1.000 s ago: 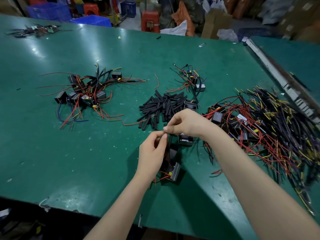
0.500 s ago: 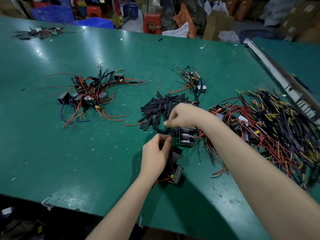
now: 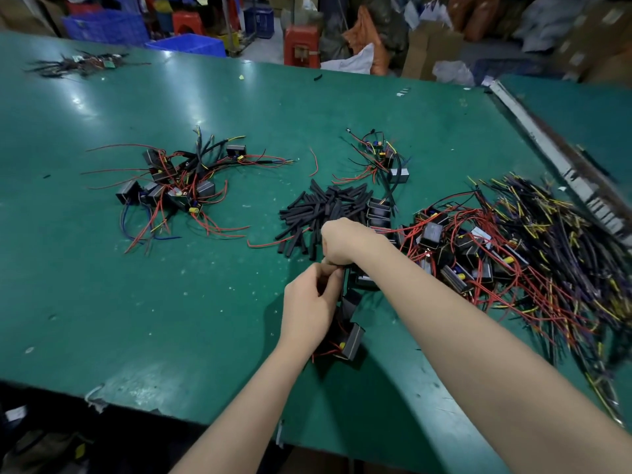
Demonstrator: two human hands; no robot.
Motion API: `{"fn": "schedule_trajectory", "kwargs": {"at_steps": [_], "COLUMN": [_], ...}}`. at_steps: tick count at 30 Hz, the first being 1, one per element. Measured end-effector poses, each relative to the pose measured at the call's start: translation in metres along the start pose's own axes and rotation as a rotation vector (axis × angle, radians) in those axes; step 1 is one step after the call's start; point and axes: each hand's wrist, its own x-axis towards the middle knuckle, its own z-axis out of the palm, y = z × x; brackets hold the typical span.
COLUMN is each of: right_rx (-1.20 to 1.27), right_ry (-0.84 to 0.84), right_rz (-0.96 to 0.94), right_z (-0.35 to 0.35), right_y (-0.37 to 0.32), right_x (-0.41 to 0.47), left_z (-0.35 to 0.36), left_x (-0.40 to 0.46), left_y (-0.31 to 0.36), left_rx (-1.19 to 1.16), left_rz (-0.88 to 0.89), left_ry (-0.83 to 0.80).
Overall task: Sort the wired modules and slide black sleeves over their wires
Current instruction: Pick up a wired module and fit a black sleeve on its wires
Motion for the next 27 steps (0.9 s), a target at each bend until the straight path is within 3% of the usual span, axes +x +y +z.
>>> {"fn": "schedule_trajectory", "kwargs": {"at_steps": [6, 12, 22, 25, 27], "right_rx": [0.122, 0.266, 0.19, 0.416, 0.786], "right_ry": [0.161, 0.108, 0.081, 0.154, 0.279], "right_rz": [0.121, 0.105, 0.059, 0.051, 0.076], "right_z": [-0.003, 0.007, -0.002, -0.013, -0.022], "right_y": [-0.004, -0.015, -0.014, 0.0, 0.014], "right_x": [0.004, 0.014, 0.01, 0.003, -0.009], "left_z": [0.001, -0.001, -0.003, -0.004, -0.006], "left_x": [0.001, 0.0, -0.002, -0.001, -0.002], "left_y": [0.003, 0.005, 0.007, 0.008, 0.008], "left_rx": [0.016, 0.034, -0.072, -0.17, -0.246], "left_rz": [-0.026, -0.024, -0.038, -0.097, -0.122], "left_ry": [0.024, 0.008, -0.01, -0.029, -0.056]}}
